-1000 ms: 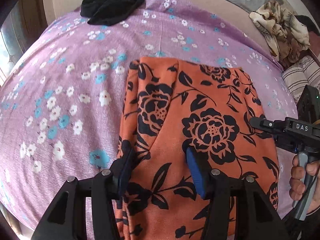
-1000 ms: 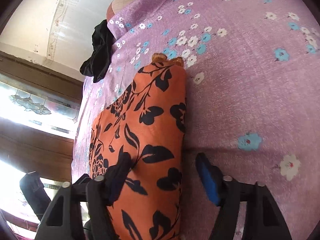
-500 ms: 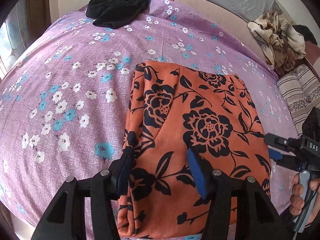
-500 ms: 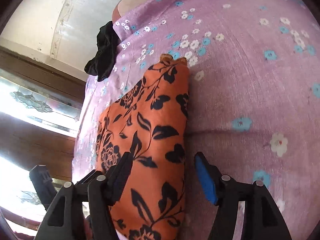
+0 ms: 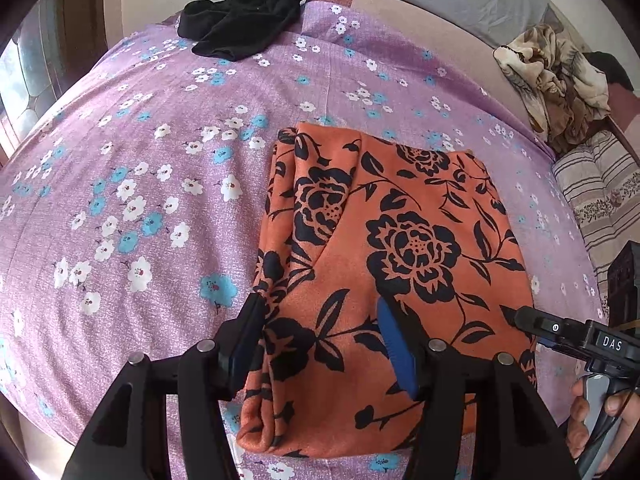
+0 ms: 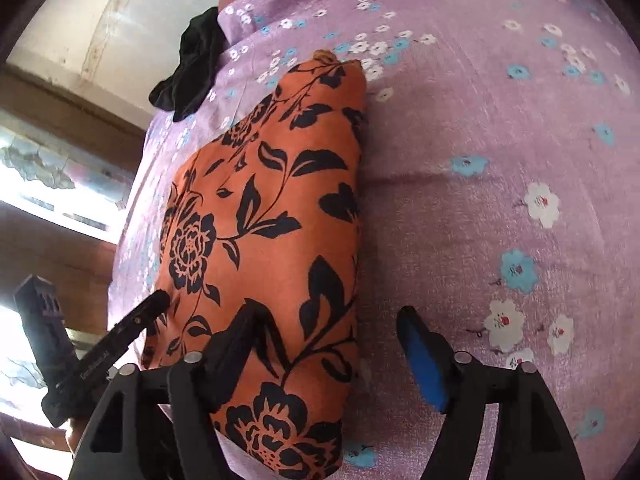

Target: Fold small clothes

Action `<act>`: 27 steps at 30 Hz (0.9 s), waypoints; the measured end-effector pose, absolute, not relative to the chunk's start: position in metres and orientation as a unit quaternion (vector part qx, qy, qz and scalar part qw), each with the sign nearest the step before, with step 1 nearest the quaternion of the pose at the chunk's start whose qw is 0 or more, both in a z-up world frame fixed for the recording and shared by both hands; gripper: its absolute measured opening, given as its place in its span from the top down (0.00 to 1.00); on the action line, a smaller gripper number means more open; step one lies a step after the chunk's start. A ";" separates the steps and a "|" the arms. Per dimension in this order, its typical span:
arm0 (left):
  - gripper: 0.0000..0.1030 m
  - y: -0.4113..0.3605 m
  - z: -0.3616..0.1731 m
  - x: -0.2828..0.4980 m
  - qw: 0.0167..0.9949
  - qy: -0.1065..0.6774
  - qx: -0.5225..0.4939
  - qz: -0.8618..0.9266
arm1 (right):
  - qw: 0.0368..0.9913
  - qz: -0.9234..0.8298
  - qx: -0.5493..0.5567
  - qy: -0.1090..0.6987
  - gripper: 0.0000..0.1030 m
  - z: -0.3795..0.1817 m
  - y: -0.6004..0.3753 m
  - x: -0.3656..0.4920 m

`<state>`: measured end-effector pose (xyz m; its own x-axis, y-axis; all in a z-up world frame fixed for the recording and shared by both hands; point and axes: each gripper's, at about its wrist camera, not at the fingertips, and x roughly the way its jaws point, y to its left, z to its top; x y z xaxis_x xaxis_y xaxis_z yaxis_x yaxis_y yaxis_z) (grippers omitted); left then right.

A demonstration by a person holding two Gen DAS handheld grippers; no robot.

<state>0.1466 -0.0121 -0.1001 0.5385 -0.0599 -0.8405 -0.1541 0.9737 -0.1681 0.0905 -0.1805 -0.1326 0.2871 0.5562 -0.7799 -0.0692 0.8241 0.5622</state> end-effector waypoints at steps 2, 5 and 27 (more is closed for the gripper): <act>0.42 -0.011 -0.097 0.144 0.872 0.477 -0.108 0.028 | 0.776 0.202 0.228 0.553 0.26 -0.130 -0.189 0.086; 0.42 -0.010 -0.095 0.142 0.873 0.476 -0.109 0.027 | 0.779 0.200 0.231 0.547 0.26 -0.126 -0.197 0.083; 0.22 0.076 -0.131 0.178 0.806 0.503 -0.297 -0.091 | 0.766 0.248 0.258 0.534 0.21 -0.124 -0.181 0.131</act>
<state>0.1777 0.0758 -0.1309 0.4767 -0.4460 -0.7575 -0.1527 0.8066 -0.5710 0.1306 -0.1805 -0.1244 0.3071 0.6550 -0.6904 -0.1040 0.7442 0.6598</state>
